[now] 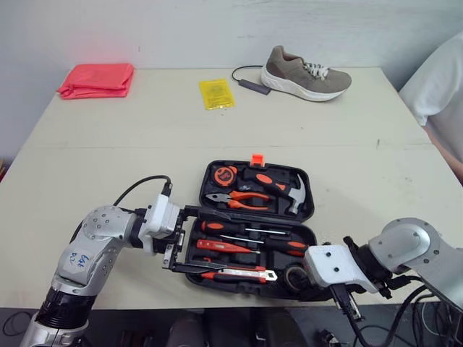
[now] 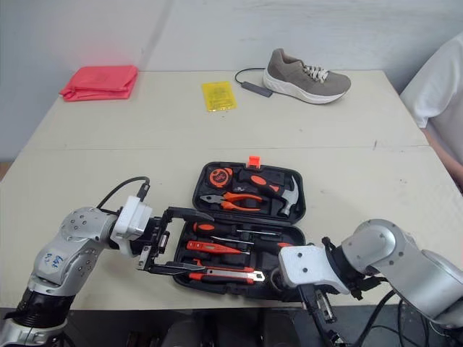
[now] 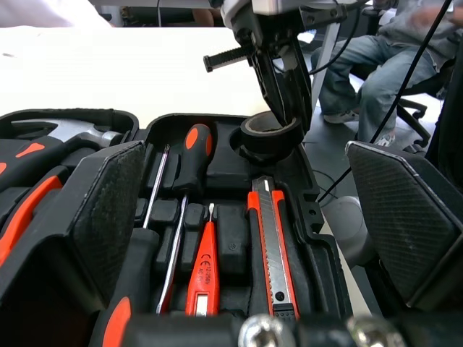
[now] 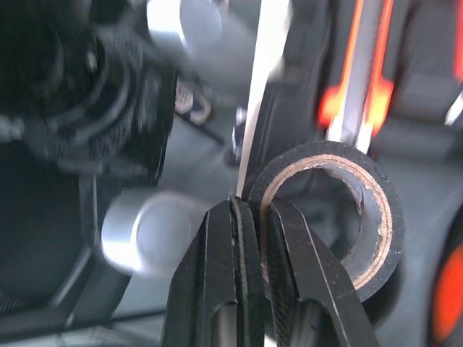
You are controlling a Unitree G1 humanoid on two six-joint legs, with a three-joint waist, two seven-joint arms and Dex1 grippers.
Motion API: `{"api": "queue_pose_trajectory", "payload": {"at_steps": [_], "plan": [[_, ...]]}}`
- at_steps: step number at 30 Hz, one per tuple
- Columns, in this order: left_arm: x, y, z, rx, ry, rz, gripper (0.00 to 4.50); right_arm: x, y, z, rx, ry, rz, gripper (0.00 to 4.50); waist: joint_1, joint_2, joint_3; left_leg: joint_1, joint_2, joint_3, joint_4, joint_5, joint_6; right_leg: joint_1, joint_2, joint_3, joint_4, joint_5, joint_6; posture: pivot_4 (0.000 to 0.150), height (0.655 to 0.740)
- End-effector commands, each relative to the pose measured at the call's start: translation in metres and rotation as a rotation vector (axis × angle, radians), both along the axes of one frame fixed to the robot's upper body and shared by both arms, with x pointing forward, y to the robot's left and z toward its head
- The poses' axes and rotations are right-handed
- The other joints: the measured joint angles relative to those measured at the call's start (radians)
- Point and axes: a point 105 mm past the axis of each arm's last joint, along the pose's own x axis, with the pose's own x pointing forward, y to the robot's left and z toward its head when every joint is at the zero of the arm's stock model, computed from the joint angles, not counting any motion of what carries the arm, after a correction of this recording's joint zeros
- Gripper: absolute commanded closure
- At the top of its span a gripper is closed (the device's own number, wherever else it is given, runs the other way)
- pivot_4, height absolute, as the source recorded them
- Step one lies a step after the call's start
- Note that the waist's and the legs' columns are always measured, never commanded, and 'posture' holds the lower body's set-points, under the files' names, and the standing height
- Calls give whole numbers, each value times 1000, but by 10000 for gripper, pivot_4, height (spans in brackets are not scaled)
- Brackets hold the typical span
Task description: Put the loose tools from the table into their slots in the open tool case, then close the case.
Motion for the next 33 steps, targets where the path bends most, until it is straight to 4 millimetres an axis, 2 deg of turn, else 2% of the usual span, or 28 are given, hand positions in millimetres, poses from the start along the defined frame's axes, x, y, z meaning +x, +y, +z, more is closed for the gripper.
{"api": "queue_pose_trajectory", "payload": {"at_steps": [1,5,9,15,19,22,27,33], "plan": [[-6,-1,5,1,-21,-15,0,7,-3,-1,-26,-58,-18,44562,0,0,0,0,0,0,0,0,0,0,0,0,0,0,0,1500,7400],[-6,0,5,5,-17,-7,0,7,-10,-6,-72,-49,-55,44562,0,0,0,0,0,0,0,0,0,0,0,0,0,0,0,1500,7400],[-4,0,5,8,-15,-2,0,7,-7,-9,-68,-49,-65,44562,0,-2,-1,0,0,0,0,0,0,0,0,0,0,0,0,1500,7400],[-3,-1,6,6,-17,3,0,13,-8,-14,-73,-58,-111,44562,-3,-14,-9,1,2,-1,-1,0,-1,1,0,-1,0,-1,-2,1500,7400],[-3,-1,6,8,-15,10,0,17,-9,-12,-71,-34,-156,44562,-2,-17,-10,2,2,-1,-1,0,-1,2,0,-1,0,-1,-2,1500,7400],[-3,-1,6,9,-13,12,0,15,-10,-12,-82,-1,-163,44562,0,-17,-10,2,2,-1,0,0,0,2,-1,-1,0,-1,-2,1500,7400],[-3,-1,5,12,-13,14,0,10,3,0,5,100,-193,44562,0,-16,-10,0,2,-1,-1,0,0,0,-1,-1,0,-1,-2,1500,7400],[-1,-2,5,10,-20,22,0,16,-7,-11,-71,32,-192,44562,0,-15,-9,0,1,-1,-1,0,0,0,-1,-1,0,-1,-2,1500,7400]]}}
